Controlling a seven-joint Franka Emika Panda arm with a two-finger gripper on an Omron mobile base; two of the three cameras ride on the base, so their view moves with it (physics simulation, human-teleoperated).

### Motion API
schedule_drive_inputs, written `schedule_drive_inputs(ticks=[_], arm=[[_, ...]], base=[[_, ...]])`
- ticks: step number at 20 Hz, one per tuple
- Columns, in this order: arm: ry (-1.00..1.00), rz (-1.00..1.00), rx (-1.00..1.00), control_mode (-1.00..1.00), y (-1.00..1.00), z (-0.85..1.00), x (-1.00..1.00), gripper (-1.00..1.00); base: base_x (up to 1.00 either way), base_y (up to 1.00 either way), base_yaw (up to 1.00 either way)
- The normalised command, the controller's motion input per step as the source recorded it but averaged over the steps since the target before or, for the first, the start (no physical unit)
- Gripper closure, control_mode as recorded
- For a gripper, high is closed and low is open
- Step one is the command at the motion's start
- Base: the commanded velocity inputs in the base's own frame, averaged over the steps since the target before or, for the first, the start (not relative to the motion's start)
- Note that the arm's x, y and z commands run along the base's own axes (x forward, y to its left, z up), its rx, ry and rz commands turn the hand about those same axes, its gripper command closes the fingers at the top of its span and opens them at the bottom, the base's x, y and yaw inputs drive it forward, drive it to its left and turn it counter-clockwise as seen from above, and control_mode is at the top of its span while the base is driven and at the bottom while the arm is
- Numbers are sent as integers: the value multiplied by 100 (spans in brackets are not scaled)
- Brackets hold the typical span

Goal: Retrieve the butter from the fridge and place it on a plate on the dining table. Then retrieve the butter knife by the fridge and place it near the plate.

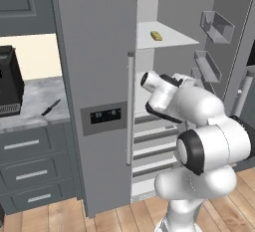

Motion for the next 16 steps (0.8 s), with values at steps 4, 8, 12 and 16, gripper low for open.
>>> schedule_drive_inputs(ticks=[4,8,12,16], arm=[[-10,0,-7,-100,-46,0,0,-100],[-10,0,-6,-100,-47,0,0,-100],[-7,0,-7,-100,-59,0,0,-100],[-6,0,-6,-100,-74,0,0,-100]], base=[[0,0,0],[0,0,0],[0,0,0],[0,0,0]])
